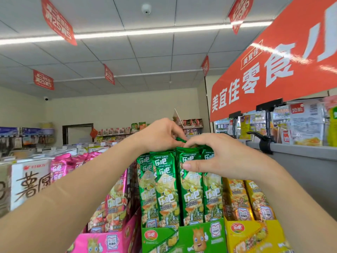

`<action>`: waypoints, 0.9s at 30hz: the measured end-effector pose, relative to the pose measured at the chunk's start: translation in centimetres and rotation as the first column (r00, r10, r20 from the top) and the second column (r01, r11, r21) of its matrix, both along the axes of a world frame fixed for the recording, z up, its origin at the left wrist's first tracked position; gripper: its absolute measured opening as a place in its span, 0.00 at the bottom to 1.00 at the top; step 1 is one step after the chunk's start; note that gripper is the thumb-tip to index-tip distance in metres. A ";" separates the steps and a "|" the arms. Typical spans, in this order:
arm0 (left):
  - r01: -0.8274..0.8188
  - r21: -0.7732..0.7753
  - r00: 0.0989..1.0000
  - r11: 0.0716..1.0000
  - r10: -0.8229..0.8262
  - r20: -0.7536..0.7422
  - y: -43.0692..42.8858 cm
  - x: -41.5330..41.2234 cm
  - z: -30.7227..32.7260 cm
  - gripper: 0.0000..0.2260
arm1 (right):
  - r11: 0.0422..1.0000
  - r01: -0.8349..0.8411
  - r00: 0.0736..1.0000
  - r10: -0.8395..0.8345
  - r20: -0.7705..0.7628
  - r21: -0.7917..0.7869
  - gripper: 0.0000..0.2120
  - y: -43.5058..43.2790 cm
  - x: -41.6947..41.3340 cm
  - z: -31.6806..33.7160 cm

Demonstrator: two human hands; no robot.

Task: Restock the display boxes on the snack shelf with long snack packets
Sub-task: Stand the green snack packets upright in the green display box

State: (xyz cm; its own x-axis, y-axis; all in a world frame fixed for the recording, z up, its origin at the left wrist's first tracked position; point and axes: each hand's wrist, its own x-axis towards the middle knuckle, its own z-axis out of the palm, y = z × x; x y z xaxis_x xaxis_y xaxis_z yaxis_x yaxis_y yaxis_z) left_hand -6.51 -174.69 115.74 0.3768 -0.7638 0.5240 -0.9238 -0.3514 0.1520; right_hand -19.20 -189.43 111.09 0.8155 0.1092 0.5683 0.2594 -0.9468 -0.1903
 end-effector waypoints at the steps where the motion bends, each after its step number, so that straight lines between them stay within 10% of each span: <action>1: -0.003 0.037 1.000 0.999 0.003 -0.016 0.0 0.0 -0.1 0.03 | 1.000 -0.005 1.000 0.005 0.012 0.009 0.23 -0.1 0.0 -0.1; 5: -0.039 0.115 0.991 0.993 0.054 -0.125 0.4 0.0 0.2 0.17 | 1.000 0.017 0.998 -0.017 -0.056 0.002 0.24 -0.2 -0.2 -0.1; 9: -0.059 0.108 0.980 0.992 0.078 -0.185 0.4 0.0 1.0 0.10 | 0.996 0.038 0.991 -0.048 -0.125 -0.079 0.25 0.0 -0.4 0.4; 16: -0.355 0.366 0.932 0.860 0.358 0.062 -1.7 1.6 0.8 0.13 | 0.988 0.090 0.987 -0.105 -0.123 -0.126 0.48 0.9 -0.4 0.5; 27: -0.391 -0.023 0.917 0.920 0.388 -0.089 -2.1 1.7 1.2 0.05 | 0.988 0.112 0.990 -0.120 -0.074 -0.107 0.49 0.8 0.4 0.0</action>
State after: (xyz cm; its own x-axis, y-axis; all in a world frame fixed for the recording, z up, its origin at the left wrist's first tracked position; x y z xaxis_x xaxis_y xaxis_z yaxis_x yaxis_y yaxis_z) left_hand -4.84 -176.83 116.89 0.6828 -0.5275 0.5055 -0.6990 -0.6730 0.2418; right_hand -18.78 -188.58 111.06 0.8686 0.0656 0.4912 0.1347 -0.9851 -0.1067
